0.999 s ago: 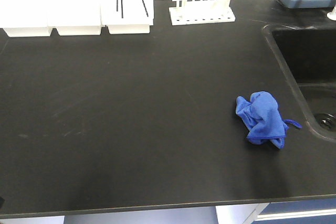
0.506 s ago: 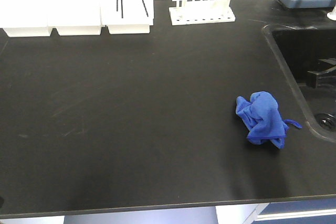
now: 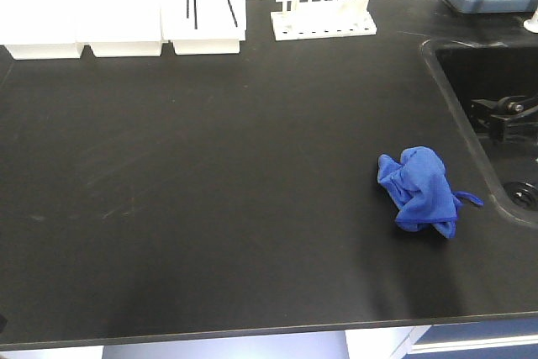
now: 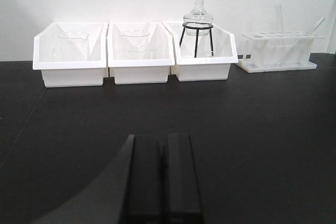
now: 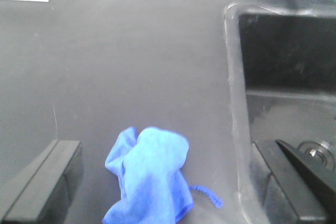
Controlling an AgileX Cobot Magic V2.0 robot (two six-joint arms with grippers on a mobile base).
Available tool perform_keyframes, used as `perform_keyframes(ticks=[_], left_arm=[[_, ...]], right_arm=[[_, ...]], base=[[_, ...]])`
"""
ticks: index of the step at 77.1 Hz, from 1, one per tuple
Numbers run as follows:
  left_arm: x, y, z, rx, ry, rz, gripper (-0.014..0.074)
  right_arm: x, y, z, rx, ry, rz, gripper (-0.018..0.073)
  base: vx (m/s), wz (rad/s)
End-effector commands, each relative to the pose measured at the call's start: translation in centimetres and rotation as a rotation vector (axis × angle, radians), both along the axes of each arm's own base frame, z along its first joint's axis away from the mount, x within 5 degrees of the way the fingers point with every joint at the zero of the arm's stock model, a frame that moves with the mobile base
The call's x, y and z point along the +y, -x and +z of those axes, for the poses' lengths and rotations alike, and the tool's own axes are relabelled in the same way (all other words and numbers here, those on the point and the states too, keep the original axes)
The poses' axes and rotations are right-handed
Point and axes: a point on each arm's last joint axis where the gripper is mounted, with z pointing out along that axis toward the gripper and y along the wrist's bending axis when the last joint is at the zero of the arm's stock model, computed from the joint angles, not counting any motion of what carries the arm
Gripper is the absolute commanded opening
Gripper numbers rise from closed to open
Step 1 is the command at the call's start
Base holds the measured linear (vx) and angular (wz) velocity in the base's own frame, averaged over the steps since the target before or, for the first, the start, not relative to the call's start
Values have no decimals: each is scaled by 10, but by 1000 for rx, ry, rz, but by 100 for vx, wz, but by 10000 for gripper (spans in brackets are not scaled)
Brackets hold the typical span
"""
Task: Wipe right workspace with blue cloth
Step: 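Grasp the blue cloth with the right gripper and lift it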
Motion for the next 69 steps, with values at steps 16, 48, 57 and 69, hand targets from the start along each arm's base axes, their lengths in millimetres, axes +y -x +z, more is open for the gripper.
perform_keyframes(ticks=[16,48,57,69], left_arm=[[1,1,17,-117,14,8,-6],[1,1,17,-117,14,8,-6],[1,1,17,-117,14,8,-6],[1,1,17,-117,14,8,-6]], right_arm=[[6,-44,-33,133,-40,41,639],[13,-97,-123,330,-54,117,589],[13,-106,-143,350,-54,112,589],[12,-112,-161,365,-22,122,535]], base=[[0,0],[0,0],[0,0],[0,0]])
